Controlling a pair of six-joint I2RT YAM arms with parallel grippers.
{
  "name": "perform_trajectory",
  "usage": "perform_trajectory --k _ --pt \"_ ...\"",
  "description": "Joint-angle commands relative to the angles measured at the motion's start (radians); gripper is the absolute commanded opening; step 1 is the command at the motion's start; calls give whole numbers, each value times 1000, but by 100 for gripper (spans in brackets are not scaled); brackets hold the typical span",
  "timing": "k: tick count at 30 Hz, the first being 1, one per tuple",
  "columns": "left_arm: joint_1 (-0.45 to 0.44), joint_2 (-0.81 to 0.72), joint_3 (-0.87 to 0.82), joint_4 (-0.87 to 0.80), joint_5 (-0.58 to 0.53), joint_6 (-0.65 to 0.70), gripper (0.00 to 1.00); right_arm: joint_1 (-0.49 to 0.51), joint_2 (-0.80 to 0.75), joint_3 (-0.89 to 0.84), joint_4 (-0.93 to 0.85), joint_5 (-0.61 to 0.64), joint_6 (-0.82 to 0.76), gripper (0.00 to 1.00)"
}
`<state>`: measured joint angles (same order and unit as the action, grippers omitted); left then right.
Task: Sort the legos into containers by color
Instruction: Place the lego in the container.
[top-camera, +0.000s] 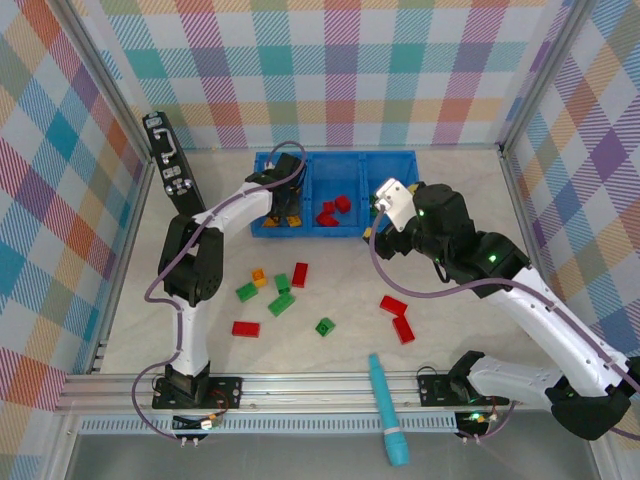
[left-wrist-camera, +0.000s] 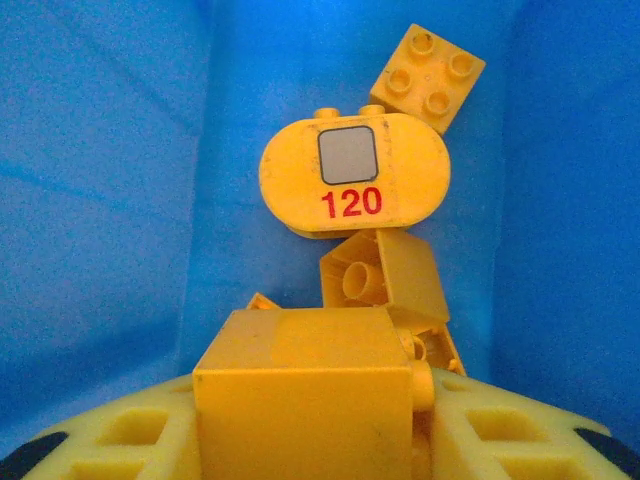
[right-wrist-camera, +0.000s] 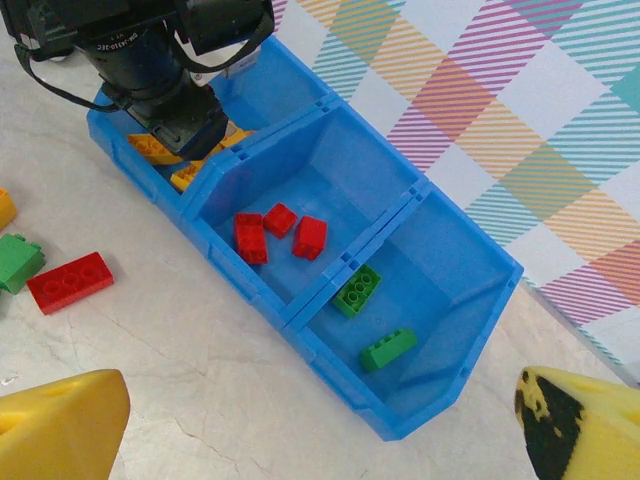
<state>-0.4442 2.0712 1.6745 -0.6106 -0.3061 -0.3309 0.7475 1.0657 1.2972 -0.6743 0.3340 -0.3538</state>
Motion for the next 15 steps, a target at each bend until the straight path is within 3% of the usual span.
perform_trajectory --k 1,9,15 --pt "2 -4 22 -1 24 -19 50 7 -7 -15 39 13 -10 99" --pt "3 -100 -33 -31 40 -5 55 7 -39 -25 44 0 2 99" --pt "-20 -294 -165 -64 92 -24 55 6 -62 -30 30 -4 21 99"
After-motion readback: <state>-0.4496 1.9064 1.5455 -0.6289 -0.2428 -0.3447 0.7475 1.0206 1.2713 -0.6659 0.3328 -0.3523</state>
